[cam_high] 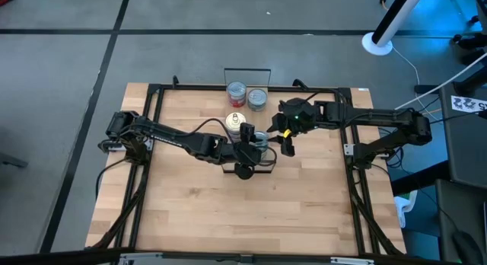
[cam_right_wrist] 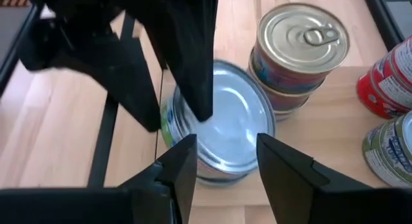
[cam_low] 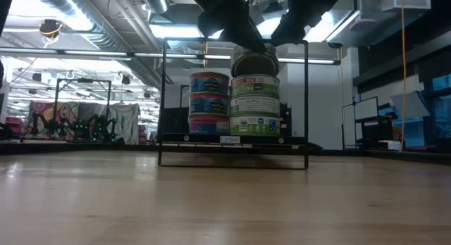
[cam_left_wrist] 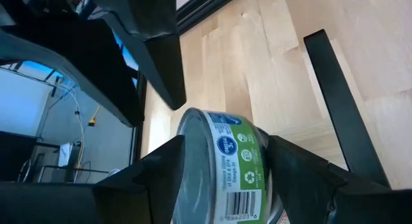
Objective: Stack canned seafood by type on shelf
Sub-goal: Stack the green tuna can on top of the other green tuna can on the shelf, then return to Home Position
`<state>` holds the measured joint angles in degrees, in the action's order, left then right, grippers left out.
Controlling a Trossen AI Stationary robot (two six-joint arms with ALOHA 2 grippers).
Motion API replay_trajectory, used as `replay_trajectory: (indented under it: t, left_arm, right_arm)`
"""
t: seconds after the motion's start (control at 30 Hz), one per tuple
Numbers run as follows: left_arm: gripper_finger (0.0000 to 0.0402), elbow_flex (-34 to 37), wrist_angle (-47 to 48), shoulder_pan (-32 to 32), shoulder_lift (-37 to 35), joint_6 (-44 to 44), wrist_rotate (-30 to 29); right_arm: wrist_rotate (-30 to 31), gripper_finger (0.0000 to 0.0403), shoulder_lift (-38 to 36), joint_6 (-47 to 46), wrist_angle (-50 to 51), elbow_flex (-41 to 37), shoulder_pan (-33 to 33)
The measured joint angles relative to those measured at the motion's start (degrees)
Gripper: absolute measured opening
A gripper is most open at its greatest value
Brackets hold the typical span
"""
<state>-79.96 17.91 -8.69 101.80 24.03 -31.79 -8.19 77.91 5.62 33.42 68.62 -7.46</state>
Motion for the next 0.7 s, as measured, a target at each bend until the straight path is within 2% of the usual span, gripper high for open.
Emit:
replay_trajectory:
  t: [0.17, 0.47, 0.7]
  left_arm:
    - [0.0219, 0.04, -0.53, 0.00, 0.00, 0.00, -0.03]
    - [0.0219, 0.04, -0.51, -0.34, -0.04, 0.57, -0.14]
    - [0.0219, -2.89, -0.05, -1.69, -1.55, 3.37, -0.61]
  right_arm:
    - [-0.18, 0.0161, 0.00, -0.68, -0.79, 0.00, 0.71]
    - [3.29, 0.0161, 0.00, 0.86, -0.76, 0.00, 2.75]
    - [4.57, 0.0161, -2.48, 1.30, -0.47, 0.00, 2.56]
